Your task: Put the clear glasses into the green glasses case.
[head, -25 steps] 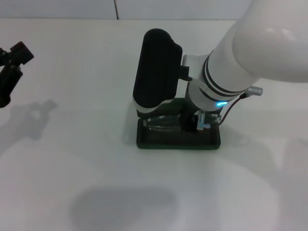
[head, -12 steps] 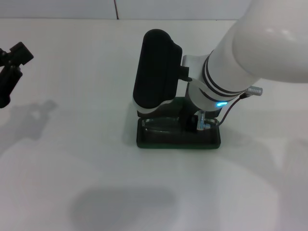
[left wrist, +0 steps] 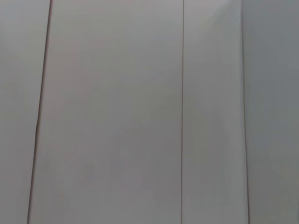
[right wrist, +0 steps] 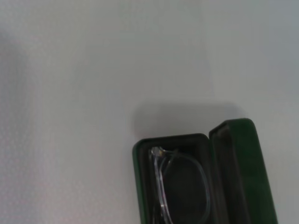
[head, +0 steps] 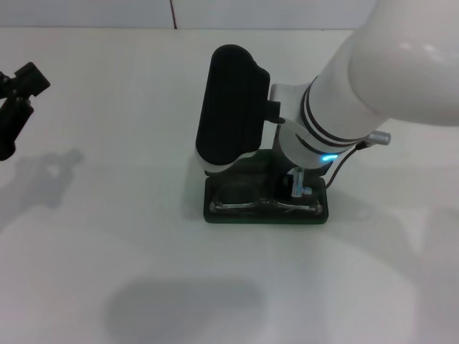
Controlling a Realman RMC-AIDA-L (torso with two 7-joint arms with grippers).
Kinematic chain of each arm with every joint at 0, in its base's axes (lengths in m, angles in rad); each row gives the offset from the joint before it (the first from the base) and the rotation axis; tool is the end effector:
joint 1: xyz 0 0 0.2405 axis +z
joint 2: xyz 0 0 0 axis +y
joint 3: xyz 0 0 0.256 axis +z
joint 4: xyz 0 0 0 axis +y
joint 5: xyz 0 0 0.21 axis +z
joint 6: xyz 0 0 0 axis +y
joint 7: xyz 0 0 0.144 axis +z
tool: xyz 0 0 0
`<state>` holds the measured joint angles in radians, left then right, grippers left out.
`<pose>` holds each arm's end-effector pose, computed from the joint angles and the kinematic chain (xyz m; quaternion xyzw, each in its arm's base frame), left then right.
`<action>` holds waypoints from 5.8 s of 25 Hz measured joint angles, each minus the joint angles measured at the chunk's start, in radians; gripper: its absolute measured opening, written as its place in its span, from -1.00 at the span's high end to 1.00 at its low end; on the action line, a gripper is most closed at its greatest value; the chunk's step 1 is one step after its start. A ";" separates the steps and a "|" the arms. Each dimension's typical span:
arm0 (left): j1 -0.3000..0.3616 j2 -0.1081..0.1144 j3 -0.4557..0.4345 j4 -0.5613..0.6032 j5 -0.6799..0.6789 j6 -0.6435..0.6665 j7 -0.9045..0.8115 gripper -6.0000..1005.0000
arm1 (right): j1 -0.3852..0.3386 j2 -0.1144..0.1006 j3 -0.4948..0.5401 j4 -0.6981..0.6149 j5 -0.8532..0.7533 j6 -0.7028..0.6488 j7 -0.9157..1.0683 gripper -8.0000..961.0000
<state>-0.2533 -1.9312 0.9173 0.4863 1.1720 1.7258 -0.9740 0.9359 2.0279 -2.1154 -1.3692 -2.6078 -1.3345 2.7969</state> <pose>-0.3046 0.2732 0.0811 -0.8329 -0.1134 -0.4440 0.3103 0.0619 0.3314 -0.1006 -0.9463 -0.0086 -0.2690 0.1793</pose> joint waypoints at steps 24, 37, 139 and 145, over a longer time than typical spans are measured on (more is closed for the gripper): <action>-0.023 0.007 -0.025 0.002 -0.006 -0.008 -0.070 0.74 | -0.224 0.000 0.082 -0.321 0.087 -0.062 -0.191 0.75; -0.030 0.016 -0.020 0.118 0.022 0.002 -0.267 0.72 | -0.610 0.000 0.603 -0.489 0.693 -0.078 -0.836 0.74; -0.536 -0.158 0.195 -0.113 0.724 -0.341 -0.367 0.67 | -0.575 -0.020 1.508 0.877 1.384 -0.296 -1.672 0.74; -0.481 -0.150 0.185 -0.030 0.670 -0.212 -0.412 0.66 | -0.551 -0.026 1.490 0.871 1.274 -0.284 -1.668 0.74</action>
<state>-0.7339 -2.0817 1.1022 0.4560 1.8422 1.5137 -1.3861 0.3850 2.0017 -0.6255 -0.4978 -1.3334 -1.6182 1.1284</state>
